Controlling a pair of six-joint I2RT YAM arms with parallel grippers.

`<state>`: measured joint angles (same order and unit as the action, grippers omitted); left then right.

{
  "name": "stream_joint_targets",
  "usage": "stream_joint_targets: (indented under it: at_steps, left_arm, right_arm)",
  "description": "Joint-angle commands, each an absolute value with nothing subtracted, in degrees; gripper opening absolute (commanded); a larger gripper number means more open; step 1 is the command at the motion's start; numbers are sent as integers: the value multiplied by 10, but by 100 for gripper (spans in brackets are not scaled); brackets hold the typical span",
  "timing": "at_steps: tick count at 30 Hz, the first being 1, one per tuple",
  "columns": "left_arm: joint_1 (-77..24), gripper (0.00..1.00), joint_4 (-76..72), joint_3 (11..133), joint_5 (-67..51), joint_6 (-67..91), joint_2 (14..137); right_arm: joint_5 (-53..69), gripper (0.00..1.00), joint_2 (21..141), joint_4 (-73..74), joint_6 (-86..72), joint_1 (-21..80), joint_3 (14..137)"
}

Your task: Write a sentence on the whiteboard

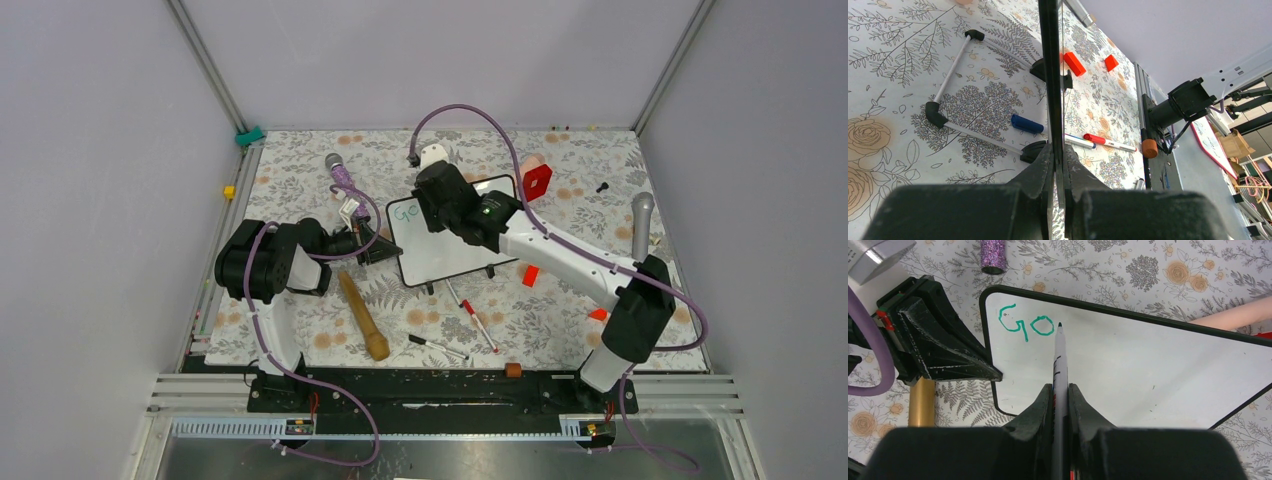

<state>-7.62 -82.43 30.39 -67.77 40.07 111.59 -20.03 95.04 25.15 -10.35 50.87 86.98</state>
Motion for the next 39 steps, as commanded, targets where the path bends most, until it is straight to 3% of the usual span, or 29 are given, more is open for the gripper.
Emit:
stream_joint_targets:
  at_steps: [1, 39]
  left_arm:
    - [-80, 0, -846, 302, -696, 354, 1108]
    - [-80, 0, -845, 301, -696, 353, 1109]
  right_arm:
    - [-214, 0, 963, 269, -109, 502, 897]
    - [-213, 0, 1000, 283, -111, 490, 925]
